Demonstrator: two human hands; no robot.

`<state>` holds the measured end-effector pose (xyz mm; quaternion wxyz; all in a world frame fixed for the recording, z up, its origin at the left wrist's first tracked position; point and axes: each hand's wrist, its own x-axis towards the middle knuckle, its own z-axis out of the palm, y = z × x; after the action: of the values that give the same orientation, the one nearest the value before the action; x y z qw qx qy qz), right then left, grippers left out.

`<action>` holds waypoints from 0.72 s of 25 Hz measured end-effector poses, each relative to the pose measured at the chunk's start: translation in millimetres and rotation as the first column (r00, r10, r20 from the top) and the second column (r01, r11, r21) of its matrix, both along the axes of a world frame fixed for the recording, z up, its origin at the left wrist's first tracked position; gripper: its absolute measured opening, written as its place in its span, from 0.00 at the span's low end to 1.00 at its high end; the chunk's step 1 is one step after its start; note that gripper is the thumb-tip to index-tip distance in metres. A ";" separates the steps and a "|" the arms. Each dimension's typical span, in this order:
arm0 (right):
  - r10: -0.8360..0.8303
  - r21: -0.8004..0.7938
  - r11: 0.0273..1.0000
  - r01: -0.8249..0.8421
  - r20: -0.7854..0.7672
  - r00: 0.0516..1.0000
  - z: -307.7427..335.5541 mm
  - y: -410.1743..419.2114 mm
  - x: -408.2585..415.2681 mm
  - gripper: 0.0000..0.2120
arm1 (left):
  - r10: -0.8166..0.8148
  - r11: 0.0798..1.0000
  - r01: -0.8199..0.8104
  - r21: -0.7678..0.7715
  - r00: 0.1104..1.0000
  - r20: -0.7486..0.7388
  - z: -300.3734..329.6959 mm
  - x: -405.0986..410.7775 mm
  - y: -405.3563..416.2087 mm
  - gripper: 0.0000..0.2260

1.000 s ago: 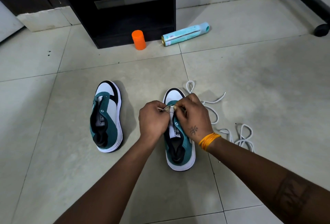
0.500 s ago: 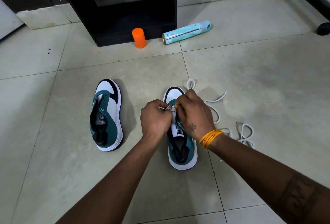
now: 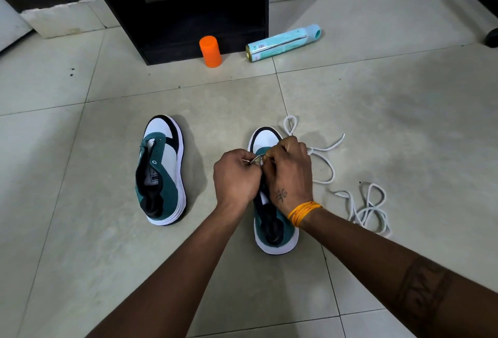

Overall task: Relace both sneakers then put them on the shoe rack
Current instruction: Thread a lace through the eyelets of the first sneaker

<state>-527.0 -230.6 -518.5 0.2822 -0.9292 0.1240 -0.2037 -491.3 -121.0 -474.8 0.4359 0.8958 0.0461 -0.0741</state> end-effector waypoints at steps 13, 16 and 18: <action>0.075 0.368 0.928 -0.063 -0.019 0.997 -5.1 -17.6 10.8 0.04 | -0.085 0.976 0.064 -0.208 0.992 -0.098 4.2 6.7 11.9 0.09; 0.187 0.304 0.937 -0.169 -0.030 0.982 -1.1 -24.4 11.3 0.06 | -0.121 0.978 0.109 -0.179 0.991 -0.056 -3.1 18.3 14.0 0.11; 0.187 0.273 0.946 -0.173 -0.024 0.982 -0.8 -25.5 11.0 0.05 | -0.144 0.980 0.138 -0.141 0.989 -0.032 -5.0 19.5 12.3 0.11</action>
<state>-516.0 -256.1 -519.3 0.4200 -0.8945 0.0723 -0.1352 -471.8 -108.7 -479.8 0.4896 0.8626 -0.0135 -0.1268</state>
